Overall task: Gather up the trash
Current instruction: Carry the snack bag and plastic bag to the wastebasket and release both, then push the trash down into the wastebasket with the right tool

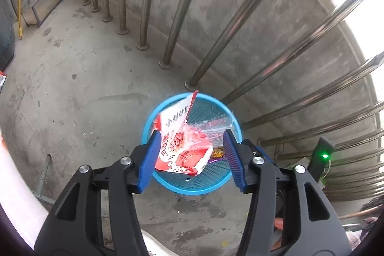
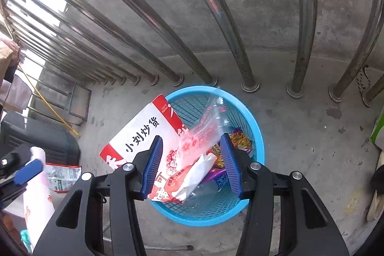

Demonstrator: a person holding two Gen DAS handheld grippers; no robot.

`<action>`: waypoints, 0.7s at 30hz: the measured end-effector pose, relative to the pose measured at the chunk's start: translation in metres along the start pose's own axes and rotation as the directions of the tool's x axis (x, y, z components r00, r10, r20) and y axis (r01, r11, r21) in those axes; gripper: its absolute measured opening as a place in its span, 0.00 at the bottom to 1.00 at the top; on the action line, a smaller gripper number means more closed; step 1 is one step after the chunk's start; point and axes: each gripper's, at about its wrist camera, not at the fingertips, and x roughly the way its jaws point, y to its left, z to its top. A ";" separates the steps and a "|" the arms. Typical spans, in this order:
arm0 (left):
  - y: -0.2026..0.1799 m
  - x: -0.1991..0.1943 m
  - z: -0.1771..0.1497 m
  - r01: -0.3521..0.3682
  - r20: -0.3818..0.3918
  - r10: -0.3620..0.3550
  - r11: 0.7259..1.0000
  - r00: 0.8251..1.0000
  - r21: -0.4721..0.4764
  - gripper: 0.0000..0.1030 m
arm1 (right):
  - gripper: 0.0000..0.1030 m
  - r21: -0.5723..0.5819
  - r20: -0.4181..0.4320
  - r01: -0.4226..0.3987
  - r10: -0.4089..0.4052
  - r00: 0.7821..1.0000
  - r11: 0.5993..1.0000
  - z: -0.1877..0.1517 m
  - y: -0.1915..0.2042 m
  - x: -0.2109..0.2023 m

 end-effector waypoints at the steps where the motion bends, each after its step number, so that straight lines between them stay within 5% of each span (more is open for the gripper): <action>1: 0.002 -0.007 -0.001 0.003 0.013 -0.003 1.000 1.000 -0.002 0.51 | 0.48 0.007 0.003 -0.001 0.001 1.000 1.000 -0.001 0.000 -0.002; 13: 0.030 -0.147 -0.040 -0.007 0.233 0.004 1.000 0.972 0.015 0.69 | 0.47 -0.147 -0.005 -0.059 0.058 0.998 0.987 -0.024 0.040 -0.018; 21: 0.069 -0.253 -0.119 -0.144 0.444 0.142 0.989 0.885 -0.030 0.82 | 0.48 -0.178 -0.021 -0.059 0.056 0.998 0.982 -0.035 0.045 -0.035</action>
